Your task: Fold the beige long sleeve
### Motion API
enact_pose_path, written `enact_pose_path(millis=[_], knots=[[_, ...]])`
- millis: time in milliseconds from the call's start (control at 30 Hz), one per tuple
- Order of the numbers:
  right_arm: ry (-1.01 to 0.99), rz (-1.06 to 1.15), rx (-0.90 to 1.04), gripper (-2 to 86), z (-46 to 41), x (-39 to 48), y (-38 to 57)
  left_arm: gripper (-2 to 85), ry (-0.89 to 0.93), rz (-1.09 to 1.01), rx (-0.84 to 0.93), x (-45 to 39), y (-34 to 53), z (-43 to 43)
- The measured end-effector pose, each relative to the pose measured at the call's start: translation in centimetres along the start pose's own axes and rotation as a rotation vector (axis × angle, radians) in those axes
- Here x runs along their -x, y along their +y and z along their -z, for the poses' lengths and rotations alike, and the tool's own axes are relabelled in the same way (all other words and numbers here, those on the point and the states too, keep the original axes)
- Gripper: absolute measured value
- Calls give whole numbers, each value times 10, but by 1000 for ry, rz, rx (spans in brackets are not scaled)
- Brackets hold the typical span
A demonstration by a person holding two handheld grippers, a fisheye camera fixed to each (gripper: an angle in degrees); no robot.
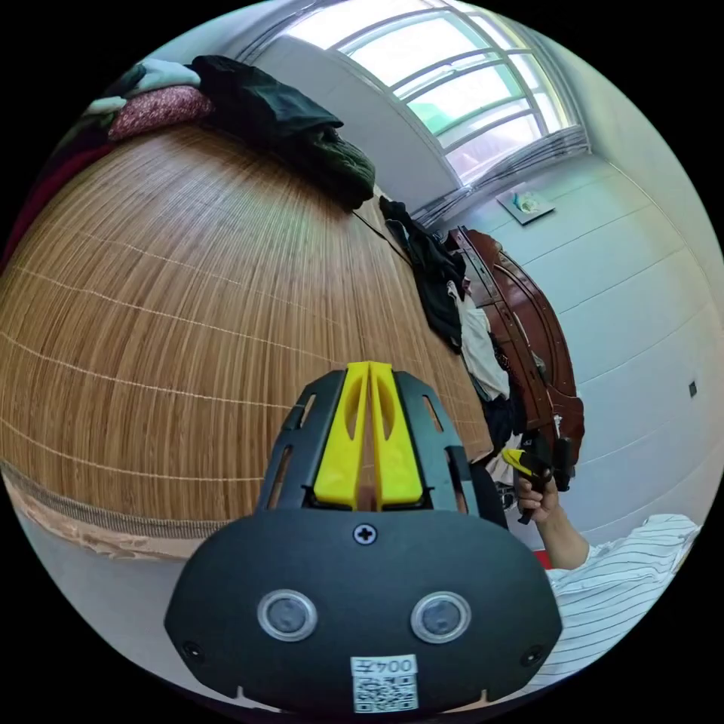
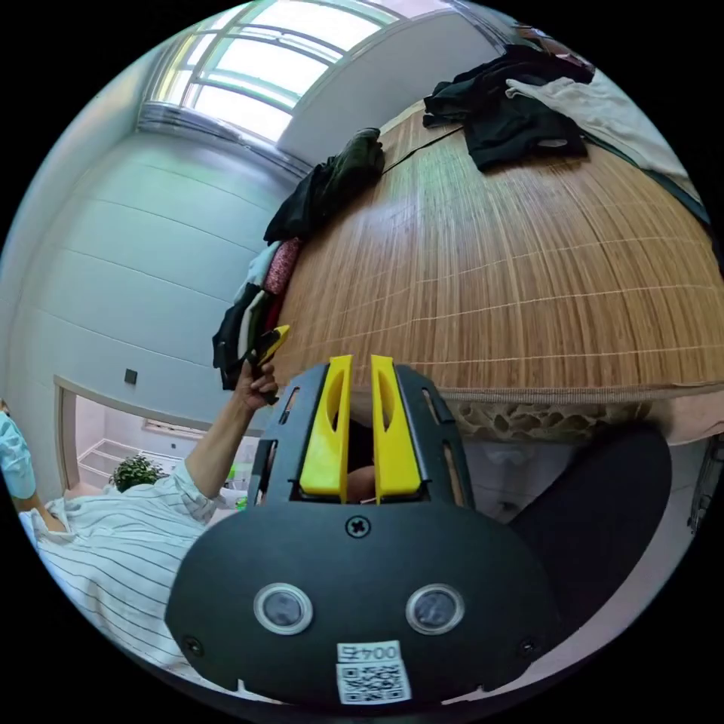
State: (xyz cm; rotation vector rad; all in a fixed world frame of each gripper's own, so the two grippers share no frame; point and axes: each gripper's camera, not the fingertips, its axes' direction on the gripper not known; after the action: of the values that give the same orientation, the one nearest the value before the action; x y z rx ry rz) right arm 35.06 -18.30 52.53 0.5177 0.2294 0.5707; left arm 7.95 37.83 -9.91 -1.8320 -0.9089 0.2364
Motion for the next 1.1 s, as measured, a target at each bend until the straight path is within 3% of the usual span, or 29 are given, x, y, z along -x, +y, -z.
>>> enact_pose_path(millis=[167, 267, 533, 700, 933, 1100], knots=[[-20, 43, -22, 83, -29, -7, -52, 8, -152, -54, -112, -18, -7, -11], [-29, 136, 18, 81, -67, -2, -121, 7, -315, -111, -153, -21, -56, -28], [-307, 328, 2, 132, -199, 36, -387, 2, -522, -95, -119, 32, -228, -110], [-305, 353, -17, 138, -253, 75, -475, 1, -469, -9, -42, 59, -251, -124], [-433, -1, -8, 159, -339, 101, -618, 1, -401, 1, -25, 58, -258, -116], [-359, -106, 47, 183, -397, 121, -678, 1, -265, 76, -42, 74, -262, -97]])
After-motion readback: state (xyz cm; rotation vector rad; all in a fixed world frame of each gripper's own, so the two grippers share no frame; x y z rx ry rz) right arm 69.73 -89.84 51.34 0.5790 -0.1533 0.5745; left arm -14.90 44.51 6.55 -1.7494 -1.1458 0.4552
